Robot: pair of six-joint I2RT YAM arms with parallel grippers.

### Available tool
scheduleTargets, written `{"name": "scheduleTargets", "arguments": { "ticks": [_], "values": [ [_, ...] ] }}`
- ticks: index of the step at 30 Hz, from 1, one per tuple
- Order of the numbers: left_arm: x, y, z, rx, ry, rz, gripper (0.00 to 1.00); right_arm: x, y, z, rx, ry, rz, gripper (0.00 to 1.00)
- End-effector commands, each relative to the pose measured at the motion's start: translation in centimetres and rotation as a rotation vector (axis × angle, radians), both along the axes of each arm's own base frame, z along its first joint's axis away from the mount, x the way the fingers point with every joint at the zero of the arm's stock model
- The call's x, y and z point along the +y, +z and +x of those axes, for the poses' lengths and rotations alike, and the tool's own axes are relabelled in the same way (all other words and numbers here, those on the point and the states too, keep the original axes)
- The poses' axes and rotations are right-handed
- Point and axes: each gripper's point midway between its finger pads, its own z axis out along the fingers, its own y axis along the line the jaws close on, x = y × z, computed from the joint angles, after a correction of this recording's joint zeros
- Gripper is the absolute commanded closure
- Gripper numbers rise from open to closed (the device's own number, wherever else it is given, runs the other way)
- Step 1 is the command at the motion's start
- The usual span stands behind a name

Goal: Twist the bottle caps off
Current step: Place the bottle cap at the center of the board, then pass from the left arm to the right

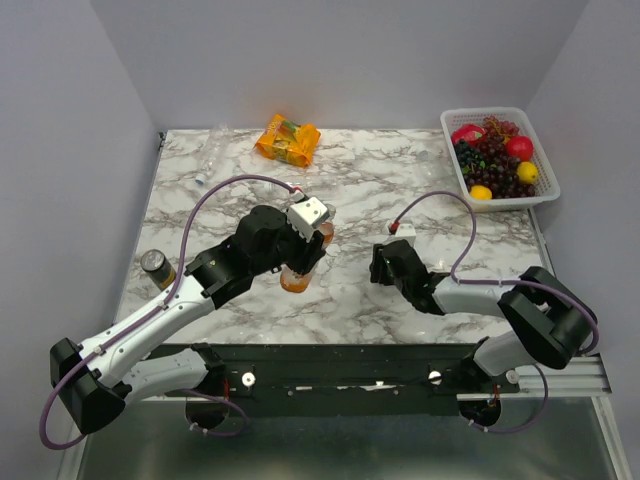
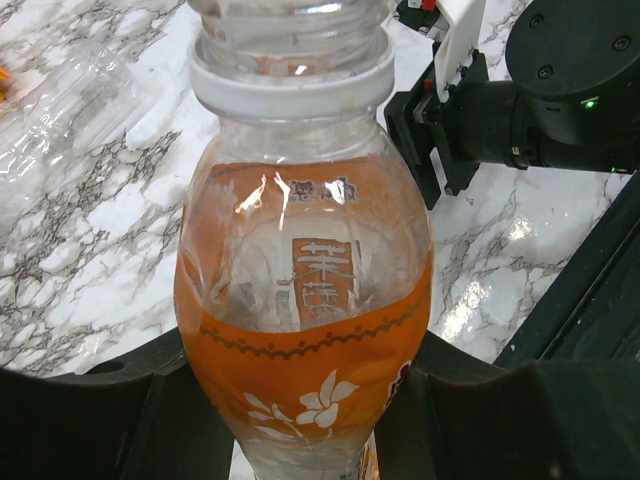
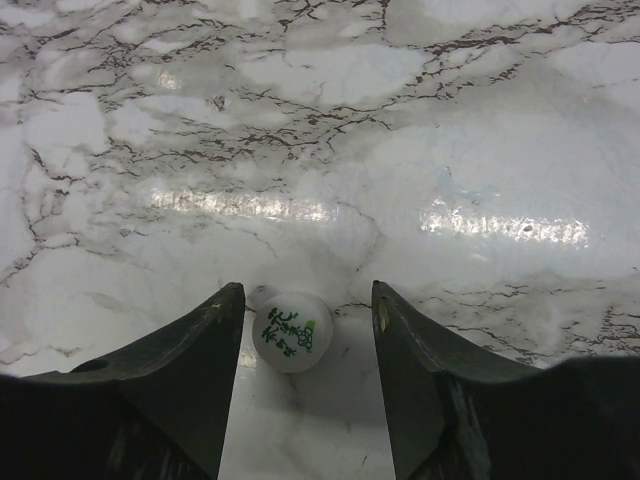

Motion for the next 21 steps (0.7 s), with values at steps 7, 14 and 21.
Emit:
{"name": "scheduleTargets", "arguments": {
  "ticks": [7, 14, 21],
  "values": [
    [-0.6, -0.1, -0.4, 0.015, -0.038, -0.009, 0.62, 1.0, 7.3, -0.5, -0.079, 0.085, 0.055, 0.35],
    [-2.3, -0.4, -2.3, 0.06, -0.183, -0.028, 0.62, 3.9, 18.9, -3.9, -0.175, 0.372, 0.237, 0.25],
    [-3.8, -0.8, -4.5, 0.105, -0.318, -0.039, 0.61, 6.1, 26.3, -9.4, -0.182, 0.658, 0.399, 0.26]
  ]
}}
